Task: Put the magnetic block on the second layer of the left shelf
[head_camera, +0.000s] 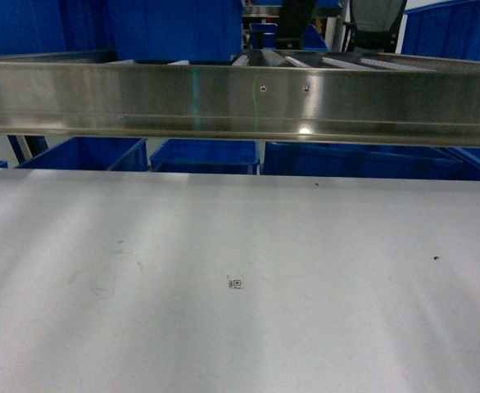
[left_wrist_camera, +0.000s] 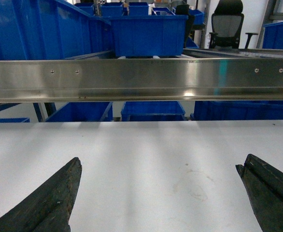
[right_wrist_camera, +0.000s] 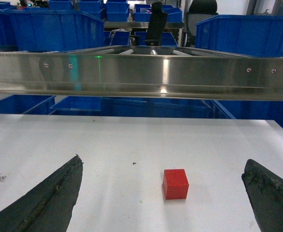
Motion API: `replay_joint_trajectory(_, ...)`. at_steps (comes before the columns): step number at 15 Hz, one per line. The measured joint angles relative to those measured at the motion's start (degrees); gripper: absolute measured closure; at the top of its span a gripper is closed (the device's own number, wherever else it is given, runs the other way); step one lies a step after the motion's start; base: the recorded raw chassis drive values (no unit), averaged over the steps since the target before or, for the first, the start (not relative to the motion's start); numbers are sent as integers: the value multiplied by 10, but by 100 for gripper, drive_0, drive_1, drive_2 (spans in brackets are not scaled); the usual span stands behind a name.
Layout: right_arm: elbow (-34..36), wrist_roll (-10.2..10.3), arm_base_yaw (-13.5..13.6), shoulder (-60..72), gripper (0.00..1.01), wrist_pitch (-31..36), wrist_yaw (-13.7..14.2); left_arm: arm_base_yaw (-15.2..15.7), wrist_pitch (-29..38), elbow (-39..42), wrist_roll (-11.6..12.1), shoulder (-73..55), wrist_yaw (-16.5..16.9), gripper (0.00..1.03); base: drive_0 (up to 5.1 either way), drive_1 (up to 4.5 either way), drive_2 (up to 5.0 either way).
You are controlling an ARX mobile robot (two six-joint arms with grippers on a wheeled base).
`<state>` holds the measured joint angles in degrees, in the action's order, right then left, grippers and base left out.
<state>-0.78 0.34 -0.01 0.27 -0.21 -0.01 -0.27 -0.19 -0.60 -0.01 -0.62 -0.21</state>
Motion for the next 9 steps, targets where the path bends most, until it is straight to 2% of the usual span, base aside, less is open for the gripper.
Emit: replay_joint_trajectory(9,0,0,0,0,3,0,0,0,0,0,0,0,0,5,0,0,0)
